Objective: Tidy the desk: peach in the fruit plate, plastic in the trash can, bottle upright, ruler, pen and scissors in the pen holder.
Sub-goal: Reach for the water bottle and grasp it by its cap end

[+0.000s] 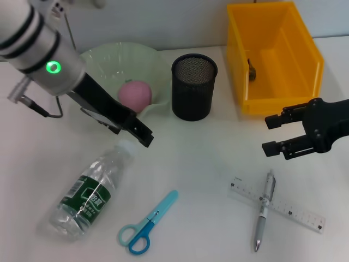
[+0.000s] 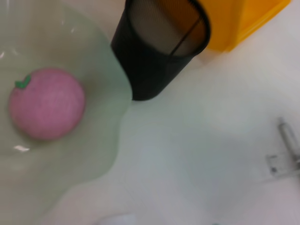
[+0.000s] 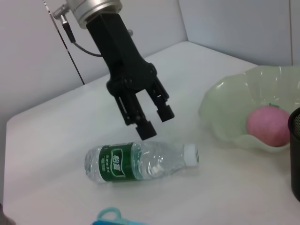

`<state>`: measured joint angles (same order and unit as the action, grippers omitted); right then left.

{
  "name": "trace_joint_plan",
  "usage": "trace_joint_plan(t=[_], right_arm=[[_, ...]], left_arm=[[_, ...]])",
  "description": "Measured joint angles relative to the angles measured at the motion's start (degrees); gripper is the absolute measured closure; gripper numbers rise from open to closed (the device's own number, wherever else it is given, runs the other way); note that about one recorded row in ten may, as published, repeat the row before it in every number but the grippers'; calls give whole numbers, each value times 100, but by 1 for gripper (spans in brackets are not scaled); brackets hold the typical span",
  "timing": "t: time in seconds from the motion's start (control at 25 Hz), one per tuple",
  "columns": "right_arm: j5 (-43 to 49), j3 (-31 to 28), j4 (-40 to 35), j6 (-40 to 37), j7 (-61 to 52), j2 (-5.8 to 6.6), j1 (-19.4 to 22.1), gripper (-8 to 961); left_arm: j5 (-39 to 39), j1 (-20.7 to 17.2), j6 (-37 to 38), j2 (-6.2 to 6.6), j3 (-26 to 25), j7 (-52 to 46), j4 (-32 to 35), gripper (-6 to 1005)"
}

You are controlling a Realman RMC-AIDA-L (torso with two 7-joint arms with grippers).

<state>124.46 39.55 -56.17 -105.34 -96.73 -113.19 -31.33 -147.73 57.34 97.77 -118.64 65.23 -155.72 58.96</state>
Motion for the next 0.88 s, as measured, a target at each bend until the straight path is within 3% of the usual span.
trace_joint_plan(t=[0.24, 0.88], right_arm=[[67, 0, 17, -3, 126, -1, -16, 193], [258, 0, 3, 8, 143, -27, -58, 193]], left_arm=[[-213, 237, -492, -17, 378, -470, -506, 254], [-428, 323, -1035, -30, 487, -656, -963, 257]])
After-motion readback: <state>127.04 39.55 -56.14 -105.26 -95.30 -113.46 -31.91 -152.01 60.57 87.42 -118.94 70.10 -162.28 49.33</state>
